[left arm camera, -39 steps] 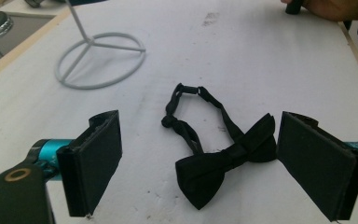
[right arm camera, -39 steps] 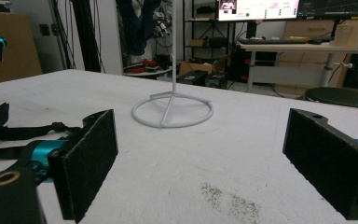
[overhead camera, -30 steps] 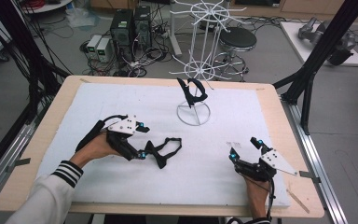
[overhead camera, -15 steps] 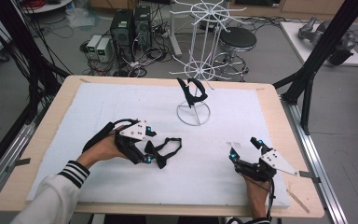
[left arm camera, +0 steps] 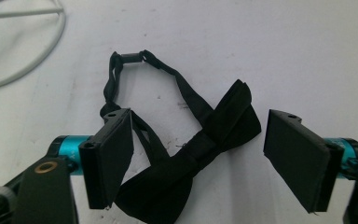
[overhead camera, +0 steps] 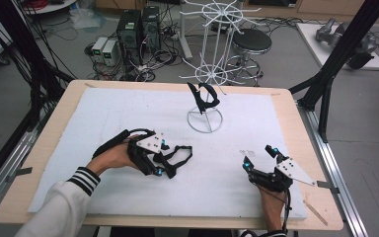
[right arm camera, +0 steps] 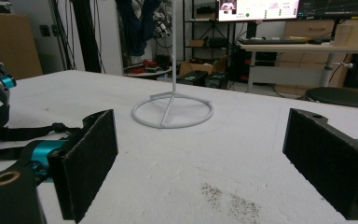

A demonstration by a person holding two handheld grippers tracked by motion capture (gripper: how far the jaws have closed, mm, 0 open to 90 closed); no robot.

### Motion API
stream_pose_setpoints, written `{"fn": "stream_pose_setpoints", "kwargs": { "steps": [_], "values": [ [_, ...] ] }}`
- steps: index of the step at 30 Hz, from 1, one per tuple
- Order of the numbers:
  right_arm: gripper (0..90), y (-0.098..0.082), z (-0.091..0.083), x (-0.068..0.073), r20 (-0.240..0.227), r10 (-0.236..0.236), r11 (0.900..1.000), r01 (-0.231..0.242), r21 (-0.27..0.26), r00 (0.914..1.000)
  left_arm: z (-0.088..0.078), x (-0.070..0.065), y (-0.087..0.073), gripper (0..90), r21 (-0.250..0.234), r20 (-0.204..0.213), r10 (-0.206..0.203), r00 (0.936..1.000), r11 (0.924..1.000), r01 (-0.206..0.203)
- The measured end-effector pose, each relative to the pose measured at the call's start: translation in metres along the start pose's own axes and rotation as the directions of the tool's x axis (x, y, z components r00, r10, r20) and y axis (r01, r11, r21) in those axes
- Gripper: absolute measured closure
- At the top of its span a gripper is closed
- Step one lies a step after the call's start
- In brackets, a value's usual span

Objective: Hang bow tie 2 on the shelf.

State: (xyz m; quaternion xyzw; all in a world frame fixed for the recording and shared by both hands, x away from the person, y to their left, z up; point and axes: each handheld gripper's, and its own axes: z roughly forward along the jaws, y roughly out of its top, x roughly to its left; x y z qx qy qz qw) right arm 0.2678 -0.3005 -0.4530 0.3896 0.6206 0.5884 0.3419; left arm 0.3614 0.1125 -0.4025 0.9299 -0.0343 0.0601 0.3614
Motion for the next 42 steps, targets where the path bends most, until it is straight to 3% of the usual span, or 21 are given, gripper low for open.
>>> {"fn": "stream_pose_setpoints", "kwargs": {
  "steps": [5,15,22,31,42],
  "values": [
    [9.5,0.000,0.000,0.000,0.000,-0.002,1.000,0.002,-0.001,1.0000,0.003,0.003,-0.003,28.6,0.025,-0.001,-0.014,0.9999,0.9996,0.014],
    [9.5,0.000,0.000,-0.001,0.000,0.000,1.000,0.000,-0.005,1.0000,0.009,0.003,-0.006,36.0,0.079,0.002,-0.004,1.0000,0.9968,0.004],
    [9.5,0.000,0.000,-0.001,0.000,0.006,1.000,-0.006,-0.002,1.0000,0.013,0.004,-0.006,40.5,0.126,-0.012,0.029,0.9995,0.9917,-0.028],
    [9.5,0.000,0.000,-0.001,0.000,0.007,1.000,-0.007,-0.004,1.0000,0.017,0.004,-0.003,56.4,0.175,-0.005,0.042,0.9991,0.9838,-0.041],
    [9.5,0.000,0.000,-0.001,0.002,0.006,1.000,-0.006,-0.006,1.0000,0.018,0.001,-0.002,69.7,0.198,-0.017,0.048,0.9987,0.9791,-0.044]
  ]
}}
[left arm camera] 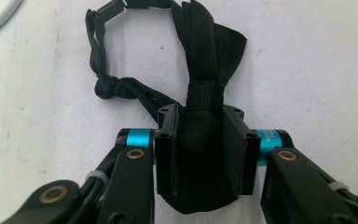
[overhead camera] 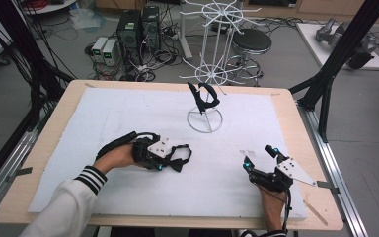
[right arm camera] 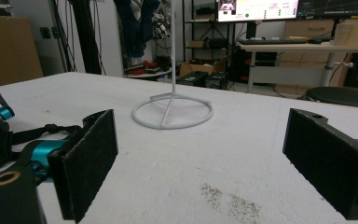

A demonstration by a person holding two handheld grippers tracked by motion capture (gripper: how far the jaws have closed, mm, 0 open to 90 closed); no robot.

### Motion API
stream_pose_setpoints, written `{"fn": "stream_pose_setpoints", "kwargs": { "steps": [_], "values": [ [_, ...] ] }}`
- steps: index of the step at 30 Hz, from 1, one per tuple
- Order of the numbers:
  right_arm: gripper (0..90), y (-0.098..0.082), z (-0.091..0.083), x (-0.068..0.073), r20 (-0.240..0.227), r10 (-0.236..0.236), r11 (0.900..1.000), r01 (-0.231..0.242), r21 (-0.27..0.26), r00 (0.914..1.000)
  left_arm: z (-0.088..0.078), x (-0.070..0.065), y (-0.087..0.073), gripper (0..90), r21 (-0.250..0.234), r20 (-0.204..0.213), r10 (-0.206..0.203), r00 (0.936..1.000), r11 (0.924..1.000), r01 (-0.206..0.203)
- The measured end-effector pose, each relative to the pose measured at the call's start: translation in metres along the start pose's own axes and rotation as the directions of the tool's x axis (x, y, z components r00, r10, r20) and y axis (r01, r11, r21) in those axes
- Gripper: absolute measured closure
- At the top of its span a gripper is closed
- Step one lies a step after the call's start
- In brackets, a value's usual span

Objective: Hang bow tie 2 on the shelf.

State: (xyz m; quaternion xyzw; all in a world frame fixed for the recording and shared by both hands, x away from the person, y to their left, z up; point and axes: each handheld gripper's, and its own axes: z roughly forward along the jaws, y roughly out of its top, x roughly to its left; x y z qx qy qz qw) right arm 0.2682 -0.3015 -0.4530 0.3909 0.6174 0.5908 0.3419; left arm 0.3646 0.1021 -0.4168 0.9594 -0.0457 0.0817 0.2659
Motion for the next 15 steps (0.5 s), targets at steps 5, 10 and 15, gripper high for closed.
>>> {"fn": "stream_pose_setpoints", "kwargs": {
  "steps": [5,10,15],
  "values": [
    [9.5,0.000,0.000,0.000,-0.001,0.002,1.000,-0.002,0.003,1.0000,-0.001,-0.001,0.000,73.6,-0.006,0.000,-0.015,0.9999,0.9999,0.015],
    [9.5,0.000,0.000,0.000,-0.001,0.000,1.000,0.000,0.000,1.0000,-0.005,0.001,0.000,74.5,-0.015,-0.011,-0.032,0.9994,0.9994,0.031],
    [9.5,0.000,0.000,0.000,-0.001,0.002,1.000,-0.002,0.000,1.0000,-0.011,0.003,-0.002,74.5,-0.063,-0.036,-0.061,0.9975,0.9963,0.059]
  ]
}}
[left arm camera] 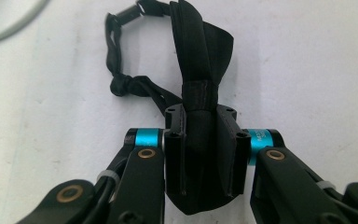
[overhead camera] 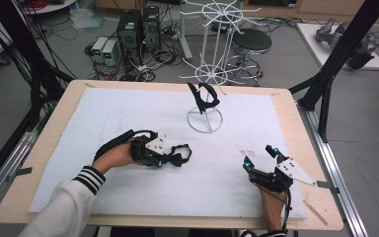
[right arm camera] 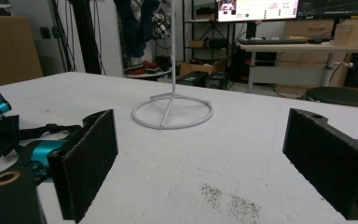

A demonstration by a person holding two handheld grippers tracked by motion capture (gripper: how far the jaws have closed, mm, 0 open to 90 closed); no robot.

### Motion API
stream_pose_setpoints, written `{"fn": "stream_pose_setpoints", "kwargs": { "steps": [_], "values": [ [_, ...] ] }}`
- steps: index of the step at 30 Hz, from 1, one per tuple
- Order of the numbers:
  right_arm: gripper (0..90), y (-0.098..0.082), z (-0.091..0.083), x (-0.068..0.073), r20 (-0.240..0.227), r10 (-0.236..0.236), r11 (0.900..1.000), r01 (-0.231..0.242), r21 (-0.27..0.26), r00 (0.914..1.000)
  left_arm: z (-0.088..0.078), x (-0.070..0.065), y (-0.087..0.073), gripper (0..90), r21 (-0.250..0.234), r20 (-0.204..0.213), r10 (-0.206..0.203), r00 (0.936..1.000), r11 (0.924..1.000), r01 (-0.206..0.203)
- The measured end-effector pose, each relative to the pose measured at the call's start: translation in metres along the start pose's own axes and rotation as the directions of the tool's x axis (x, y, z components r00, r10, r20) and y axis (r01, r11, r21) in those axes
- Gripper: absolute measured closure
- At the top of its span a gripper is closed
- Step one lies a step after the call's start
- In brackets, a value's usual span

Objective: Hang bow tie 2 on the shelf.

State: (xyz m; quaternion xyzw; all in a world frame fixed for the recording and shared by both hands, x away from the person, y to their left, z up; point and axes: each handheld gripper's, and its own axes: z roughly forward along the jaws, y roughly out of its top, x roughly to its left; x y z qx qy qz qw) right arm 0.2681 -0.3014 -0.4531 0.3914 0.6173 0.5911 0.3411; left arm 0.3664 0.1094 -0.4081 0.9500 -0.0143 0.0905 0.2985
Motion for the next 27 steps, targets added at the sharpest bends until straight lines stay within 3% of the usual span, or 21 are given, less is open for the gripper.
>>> {"fn": "stream_pose_setpoints", "kwargs": {
  "steps": [3,8,19,27],
  "values": [
    [9.5,0.000,0.000,0.000,-0.001,0.002,1.000,-0.002,0.001,1.0000,-0.005,0.002,-0.002,74.4,-0.047,-0.013,-0.043,0.9990,0.9980,0.043],
    [9.5,0.000,0.000,0.000,0.000,-0.001,1.000,0.001,0.002,1.0000,-0.012,0.005,-0.004,74.4,-0.100,-0.038,-0.083,0.9958,0.9918,0.079],
    [9.5,0.000,0.000,0.000,0.000,-0.002,1.000,0.002,0.002,1.0000,-0.022,0.009,-0.006,74.4,-0.188,-0.081,-0.143,0.9863,0.9740,0.126],
    [9.5,0.000,0.000,0.000,0.000,-0.002,1.000,0.002,0.002,1.0000,-0.030,0.014,-0.009,74.4,-0.287,-0.084,-0.222,0.9714,0.9389,0.190]
  ]
}}
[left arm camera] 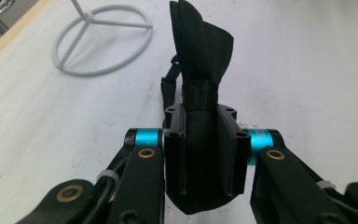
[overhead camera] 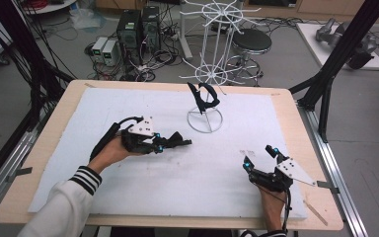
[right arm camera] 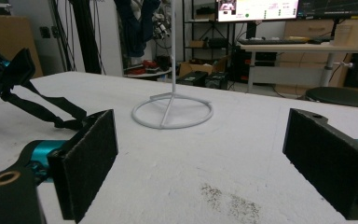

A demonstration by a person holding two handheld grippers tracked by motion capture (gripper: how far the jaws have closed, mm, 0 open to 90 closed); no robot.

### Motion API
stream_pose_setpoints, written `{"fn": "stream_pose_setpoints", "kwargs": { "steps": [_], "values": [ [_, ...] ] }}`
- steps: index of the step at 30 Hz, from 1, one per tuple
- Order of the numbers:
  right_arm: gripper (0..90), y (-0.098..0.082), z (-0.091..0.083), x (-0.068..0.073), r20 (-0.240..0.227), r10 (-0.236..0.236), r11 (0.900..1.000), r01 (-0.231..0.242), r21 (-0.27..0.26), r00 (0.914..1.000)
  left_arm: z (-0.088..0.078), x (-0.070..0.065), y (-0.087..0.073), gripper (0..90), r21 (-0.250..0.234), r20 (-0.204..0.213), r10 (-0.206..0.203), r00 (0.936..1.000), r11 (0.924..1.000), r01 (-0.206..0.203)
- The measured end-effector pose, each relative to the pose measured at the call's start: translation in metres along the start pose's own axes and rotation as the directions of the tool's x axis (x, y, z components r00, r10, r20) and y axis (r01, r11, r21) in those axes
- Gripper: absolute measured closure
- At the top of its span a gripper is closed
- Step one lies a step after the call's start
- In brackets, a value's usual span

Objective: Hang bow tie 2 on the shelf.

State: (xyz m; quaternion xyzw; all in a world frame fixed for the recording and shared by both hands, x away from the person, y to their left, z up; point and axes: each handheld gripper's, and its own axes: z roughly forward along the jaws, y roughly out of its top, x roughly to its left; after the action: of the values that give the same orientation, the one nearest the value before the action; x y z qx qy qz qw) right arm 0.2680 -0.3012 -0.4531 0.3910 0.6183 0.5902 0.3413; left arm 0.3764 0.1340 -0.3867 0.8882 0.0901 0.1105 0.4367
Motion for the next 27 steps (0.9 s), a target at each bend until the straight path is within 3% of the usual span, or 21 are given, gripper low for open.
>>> {"fn": "stream_pose_setpoints", "kwargs": {
  "steps": [12,23,27],
  "values": [
    [9.5,0.000,0.000,0.000,0.000,0.000,1.000,0.000,0.000,1.0000,-0.011,0.008,0.000,74.4,-0.092,-0.049,-0.081,0.9955,0.9928,0.076],
    [9.5,0.000,0.000,0.000,0.000,-0.001,1.000,0.001,-0.001,1.0000,-0.023,0.017,-0.001,74.4,-0.232,-0.113,-0.191,0.9750,0.9592,0.161],
    [9.5,0.000,0.000,0.000,0.001,-0.002,1.000,0.002,-0.001,1.0000,-0.025,0.018,-0.002,74.4,-0.233,-0.123,-0.191,0.9739,0.9596,0.158]
  ]
}}
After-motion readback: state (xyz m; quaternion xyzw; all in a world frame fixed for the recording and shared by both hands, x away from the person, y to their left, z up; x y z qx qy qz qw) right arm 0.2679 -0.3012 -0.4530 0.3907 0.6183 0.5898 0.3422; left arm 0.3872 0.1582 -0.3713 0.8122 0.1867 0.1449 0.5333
